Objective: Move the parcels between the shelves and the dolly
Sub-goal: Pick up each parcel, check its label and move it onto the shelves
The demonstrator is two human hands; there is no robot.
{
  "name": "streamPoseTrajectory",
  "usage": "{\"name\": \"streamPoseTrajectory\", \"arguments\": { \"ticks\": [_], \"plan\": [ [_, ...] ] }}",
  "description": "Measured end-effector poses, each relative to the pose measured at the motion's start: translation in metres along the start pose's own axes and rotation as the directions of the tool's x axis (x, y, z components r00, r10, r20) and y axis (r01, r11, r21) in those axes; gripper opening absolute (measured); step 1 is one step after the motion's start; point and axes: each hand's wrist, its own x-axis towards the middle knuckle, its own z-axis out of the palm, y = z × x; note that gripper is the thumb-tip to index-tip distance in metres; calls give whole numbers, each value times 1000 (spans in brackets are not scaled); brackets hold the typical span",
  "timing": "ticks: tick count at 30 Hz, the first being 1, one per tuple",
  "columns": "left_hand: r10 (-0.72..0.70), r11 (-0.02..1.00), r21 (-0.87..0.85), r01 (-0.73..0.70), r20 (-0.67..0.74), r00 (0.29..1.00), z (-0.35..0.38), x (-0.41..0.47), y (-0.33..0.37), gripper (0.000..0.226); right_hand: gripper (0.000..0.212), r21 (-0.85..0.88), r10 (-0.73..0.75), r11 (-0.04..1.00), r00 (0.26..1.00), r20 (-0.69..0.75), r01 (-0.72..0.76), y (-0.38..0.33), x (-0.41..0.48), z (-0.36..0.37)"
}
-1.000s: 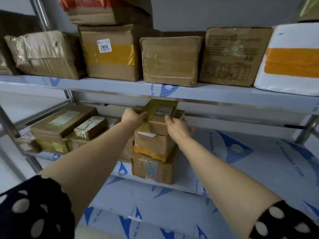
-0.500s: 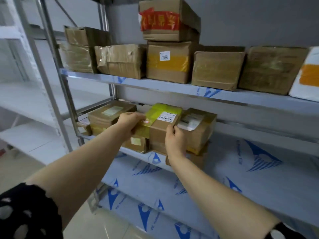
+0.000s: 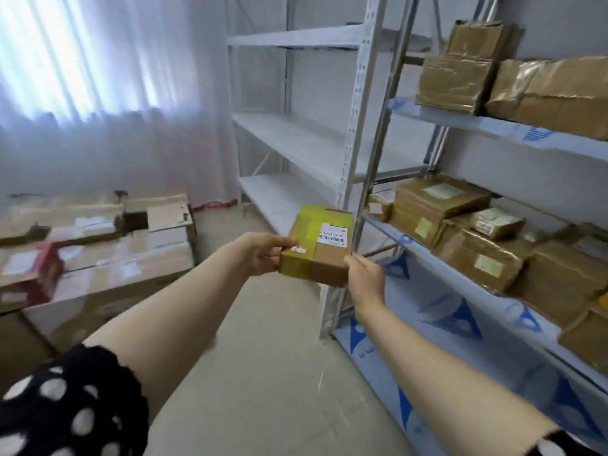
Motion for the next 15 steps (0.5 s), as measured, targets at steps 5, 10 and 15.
{"name": "streamPoseTrajectory", "arguments": {
  "ticks": [5, 10, 15],
  "plan": [
    [-9, 993, -116, -10, -163, 987, -102, 15, -6, 10, 27, 4, 53, 998, 975, 215, -55, 4, 27, 103],
    [-52, 988, -157, 7, -286, 957, -189, 47, 3, 18, 35, 105, 168, 966, 884, 437, -236, 16, 67, 214],
    [-93, 983, -184, 15, -423, 901, -273, 96, 21, 14, 30, 90, 215, 939, 773, 597, -331, 20, 124, 322]
  ]
}}
